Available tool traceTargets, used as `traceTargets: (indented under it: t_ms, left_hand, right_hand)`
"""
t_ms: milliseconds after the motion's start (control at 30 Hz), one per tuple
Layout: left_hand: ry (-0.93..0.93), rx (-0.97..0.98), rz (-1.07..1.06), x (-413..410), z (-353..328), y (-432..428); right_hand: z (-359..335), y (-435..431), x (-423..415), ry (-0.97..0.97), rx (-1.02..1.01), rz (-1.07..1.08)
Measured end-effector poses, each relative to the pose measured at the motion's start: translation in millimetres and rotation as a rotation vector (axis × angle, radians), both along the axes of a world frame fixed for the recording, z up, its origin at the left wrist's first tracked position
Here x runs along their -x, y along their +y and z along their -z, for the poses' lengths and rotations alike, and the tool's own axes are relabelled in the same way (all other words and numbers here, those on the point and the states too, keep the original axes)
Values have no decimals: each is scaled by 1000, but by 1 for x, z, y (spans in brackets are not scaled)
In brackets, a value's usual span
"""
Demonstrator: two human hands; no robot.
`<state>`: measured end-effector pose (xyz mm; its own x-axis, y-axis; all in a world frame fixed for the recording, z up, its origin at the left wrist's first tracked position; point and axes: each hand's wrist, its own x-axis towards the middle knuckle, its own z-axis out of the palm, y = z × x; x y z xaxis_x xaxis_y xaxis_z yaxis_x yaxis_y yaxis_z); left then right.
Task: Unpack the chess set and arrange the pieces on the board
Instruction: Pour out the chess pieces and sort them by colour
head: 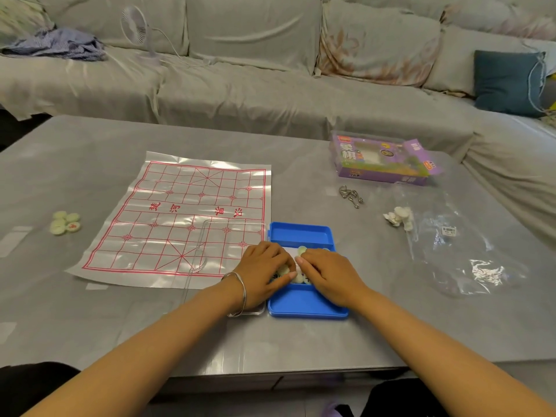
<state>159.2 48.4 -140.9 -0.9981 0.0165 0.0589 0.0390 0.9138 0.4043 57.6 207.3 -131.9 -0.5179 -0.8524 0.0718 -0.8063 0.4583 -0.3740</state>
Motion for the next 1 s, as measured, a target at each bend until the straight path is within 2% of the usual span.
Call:
traceTargets:
  t_ms: [100,267,400,533,700,833,1000]
  left_hand:
    - [44,-63,-13,0,1,0]
    - [186,-379,-120,-4,-5,-2]
    - [255,-373,-171,-8,-14,-11]
    - [228,-349,-266,-14,-24,-32]
    - [187,-371,-387,-33,-41,-77]
    - [113,-360,-490,-62,-49,-128]
    - [240,-393,-706,-105,-54,-195]
  right_hand:
    - [-5,0,-2,63,-38,-19]
    - [-6,-5,-1,95,-95,-38]
    - [-11,-14,-1,-16,-76,20]
    - [-14,-27,5,-201,50,168]
    - [-34,-61,6,-552,361,365]
    - [-49,-115,-6,-808,371,468]
    - [-52,-208,-40,-1159,388,490]
